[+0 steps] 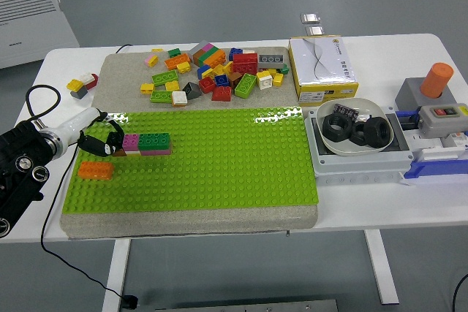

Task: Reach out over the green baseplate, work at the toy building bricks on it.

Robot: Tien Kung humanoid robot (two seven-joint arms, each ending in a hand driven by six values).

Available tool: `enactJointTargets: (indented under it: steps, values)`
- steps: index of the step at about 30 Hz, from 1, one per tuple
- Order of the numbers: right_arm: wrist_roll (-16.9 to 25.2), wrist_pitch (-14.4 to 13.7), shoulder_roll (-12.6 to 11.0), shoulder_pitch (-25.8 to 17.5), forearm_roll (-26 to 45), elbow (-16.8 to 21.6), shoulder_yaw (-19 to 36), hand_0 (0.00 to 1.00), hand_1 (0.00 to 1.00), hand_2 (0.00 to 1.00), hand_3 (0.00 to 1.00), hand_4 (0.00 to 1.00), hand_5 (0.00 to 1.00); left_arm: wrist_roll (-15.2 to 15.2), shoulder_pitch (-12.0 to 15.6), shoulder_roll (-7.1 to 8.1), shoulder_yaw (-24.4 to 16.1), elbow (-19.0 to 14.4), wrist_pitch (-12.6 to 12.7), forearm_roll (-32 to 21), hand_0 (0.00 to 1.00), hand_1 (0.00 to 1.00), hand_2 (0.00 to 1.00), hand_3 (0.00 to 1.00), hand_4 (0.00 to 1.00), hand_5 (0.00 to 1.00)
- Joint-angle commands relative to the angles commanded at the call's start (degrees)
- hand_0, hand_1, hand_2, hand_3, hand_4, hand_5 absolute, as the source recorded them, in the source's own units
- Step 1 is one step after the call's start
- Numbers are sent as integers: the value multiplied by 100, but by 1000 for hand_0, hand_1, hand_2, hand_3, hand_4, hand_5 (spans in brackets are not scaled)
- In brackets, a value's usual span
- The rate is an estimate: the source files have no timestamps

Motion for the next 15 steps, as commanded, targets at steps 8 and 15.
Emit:
enactJointTargets:
  steps: [8, 15]
  values:
    - [5, 4, 1, 0, -32, 0, 37, 694, 703, 752, 786, 856, 998, 0, 4, 6, -1, -1, -16, -2, 951, 954, 908, 562, 676, 13]
    - [6, 6, 1, -11, -36, 0, 38, 693, 702, 751, 786, 854, 998, -23, 22, 4, -8, -6, -32, 12, 951, 954, 916, 600, 727, 30]
